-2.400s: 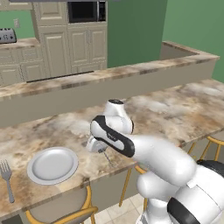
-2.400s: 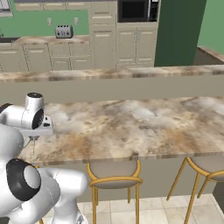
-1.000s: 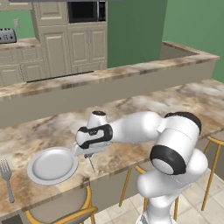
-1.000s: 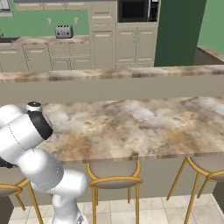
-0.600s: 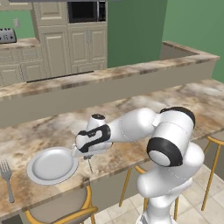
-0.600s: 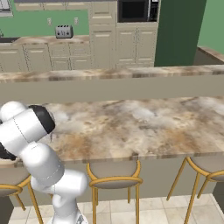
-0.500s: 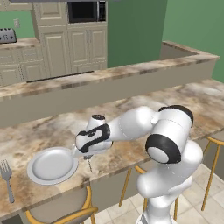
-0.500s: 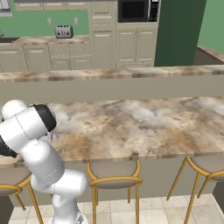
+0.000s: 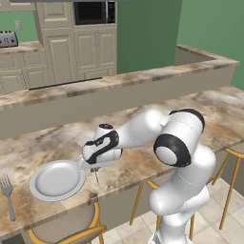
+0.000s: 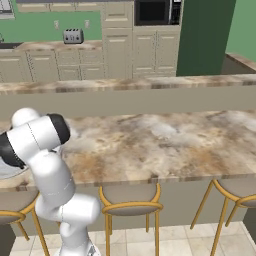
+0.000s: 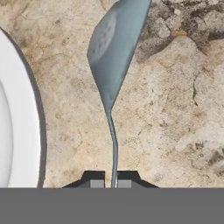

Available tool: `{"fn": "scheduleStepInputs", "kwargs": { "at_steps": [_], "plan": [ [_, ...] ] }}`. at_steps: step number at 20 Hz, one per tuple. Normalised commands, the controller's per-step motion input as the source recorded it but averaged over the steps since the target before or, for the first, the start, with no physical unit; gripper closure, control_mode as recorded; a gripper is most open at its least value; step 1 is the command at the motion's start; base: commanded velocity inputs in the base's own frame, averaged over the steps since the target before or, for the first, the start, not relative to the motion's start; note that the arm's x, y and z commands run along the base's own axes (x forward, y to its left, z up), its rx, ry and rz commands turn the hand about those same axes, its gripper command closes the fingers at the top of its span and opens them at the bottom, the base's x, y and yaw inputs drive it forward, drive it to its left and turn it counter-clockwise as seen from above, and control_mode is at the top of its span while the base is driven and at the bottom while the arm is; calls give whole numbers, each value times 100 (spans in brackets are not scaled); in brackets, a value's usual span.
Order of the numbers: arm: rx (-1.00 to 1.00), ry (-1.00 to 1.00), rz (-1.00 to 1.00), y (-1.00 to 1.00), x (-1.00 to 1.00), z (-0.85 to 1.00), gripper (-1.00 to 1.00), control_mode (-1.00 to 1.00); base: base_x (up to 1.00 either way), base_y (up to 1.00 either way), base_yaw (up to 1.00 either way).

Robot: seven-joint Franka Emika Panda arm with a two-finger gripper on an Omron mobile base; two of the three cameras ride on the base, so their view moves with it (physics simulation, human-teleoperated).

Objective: Take the fork and place it on the left side of the plate. Then take the spoon and place it on the right side of the plate. Make sure they're directly next to the plate.

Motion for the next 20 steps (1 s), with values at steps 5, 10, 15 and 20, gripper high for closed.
{"fn": "scheduleStepInputs", "kwargs": {
  "at_steps": [5,10,15,20],
  "plan": [
    [-2,0,0,4,16,-35,-100,-100,0,0,0],
    [-4,0,4,3,0,-32,-100,-100,0,0,0],
    [0,0,2,-1,-2,1,-100,-100,0,0,0],
    [0,0,0,-28,-29,59,-100,-100,0,0,0]
  ]
}}
